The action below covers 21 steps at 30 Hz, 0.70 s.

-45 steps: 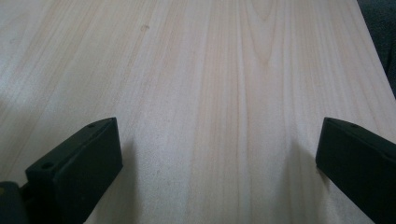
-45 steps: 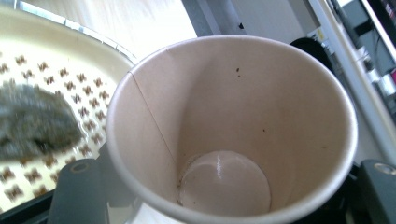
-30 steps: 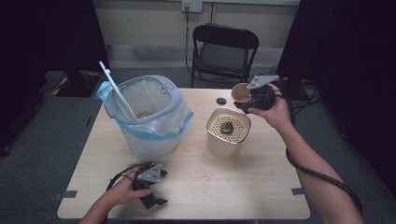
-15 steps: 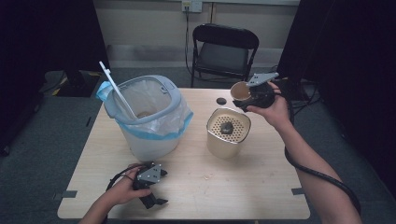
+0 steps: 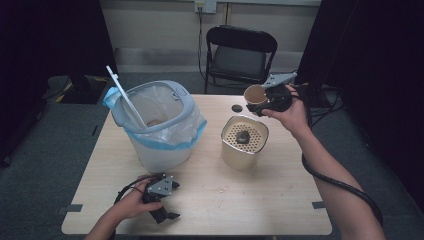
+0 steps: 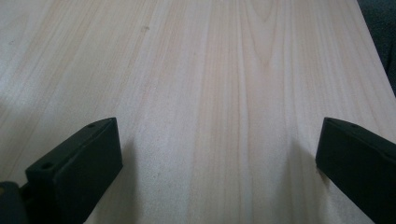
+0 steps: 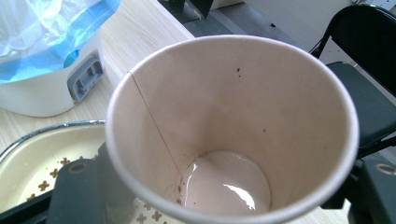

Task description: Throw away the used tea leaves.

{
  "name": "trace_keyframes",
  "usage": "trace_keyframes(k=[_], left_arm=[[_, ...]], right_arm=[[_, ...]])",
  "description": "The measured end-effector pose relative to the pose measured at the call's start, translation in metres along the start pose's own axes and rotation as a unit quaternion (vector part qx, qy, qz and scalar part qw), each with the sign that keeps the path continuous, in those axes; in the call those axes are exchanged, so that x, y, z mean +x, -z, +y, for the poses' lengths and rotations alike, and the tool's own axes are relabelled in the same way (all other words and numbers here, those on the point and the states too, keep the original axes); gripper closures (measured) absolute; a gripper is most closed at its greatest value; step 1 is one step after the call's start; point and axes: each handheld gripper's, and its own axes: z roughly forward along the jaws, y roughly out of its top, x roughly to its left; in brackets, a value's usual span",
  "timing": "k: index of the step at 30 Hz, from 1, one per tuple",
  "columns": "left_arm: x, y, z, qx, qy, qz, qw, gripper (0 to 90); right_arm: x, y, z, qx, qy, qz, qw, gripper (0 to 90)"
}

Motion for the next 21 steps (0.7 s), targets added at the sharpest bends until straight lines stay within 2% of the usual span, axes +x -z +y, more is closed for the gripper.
trace_keyframes(k=[7,8,10,21], left_arm=[[0.0,0.0,0.0,0.002,0.004,-0.003,1.0,0.0],[-0.001,0.0,0.0,-0.005,0.006,-0.004,1.0,0.0],[0.0,0.0,0.0,0.001,0.001,-0.001,1.0,0.0],[0.0,0.0,0.0,-0.002,0.001,-0.002,1.0,0.0]], right_arm=[[0.001,-0.001,0.008,-0.003,-0.007,0.009,0.9999,26.6],[0.002,-0.002,0.01,-0.004,-0.011,0.012,0.9999,26.6],[0.003,-0.002,0.014,-0.006,-0.01,0.016,0.9998,26.6],[0.008,-0.006,0.03,-0.001,-0.013,0.034,0.9993,26.6]])
